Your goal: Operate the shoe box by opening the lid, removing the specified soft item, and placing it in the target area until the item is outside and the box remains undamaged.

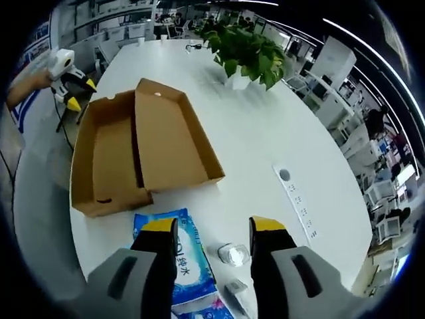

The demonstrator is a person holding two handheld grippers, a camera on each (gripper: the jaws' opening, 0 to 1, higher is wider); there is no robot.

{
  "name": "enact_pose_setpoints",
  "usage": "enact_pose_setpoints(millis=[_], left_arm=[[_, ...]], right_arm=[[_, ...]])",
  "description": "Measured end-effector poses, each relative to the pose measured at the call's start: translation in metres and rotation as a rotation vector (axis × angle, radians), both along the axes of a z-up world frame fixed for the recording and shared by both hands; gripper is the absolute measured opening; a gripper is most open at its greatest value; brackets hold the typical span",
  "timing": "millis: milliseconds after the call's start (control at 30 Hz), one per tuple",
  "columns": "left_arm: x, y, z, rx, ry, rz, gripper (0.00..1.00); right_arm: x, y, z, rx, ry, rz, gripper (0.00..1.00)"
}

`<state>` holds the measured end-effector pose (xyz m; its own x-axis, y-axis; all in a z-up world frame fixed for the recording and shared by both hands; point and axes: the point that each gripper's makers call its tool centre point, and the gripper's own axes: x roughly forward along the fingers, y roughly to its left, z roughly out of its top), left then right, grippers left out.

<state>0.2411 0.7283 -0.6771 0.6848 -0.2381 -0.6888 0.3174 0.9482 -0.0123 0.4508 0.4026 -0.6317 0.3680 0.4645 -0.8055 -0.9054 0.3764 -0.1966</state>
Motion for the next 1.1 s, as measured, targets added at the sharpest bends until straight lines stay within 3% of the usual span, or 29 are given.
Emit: enact_pose_setpoints(millis=[500,700,1100], left_arm=[[-0.001,0.025,-0.018,-0.034,0.055,0.181,0.21],[0.0,0.023,-0.021,-0.064,0.06,0.201,0.14],[0.001,0.016,-0.027,-0.054,0.064,0.205,0.05]], right_arm=[[0.018,0.03,-0.026,0.102,0.056,-0.156,0.37],[0.018,0.05,-0.035,0.16,0.12,-0.192,0.36],[0.029,0.069,-0.068,0.192,0.206,-0.28,0.33]])
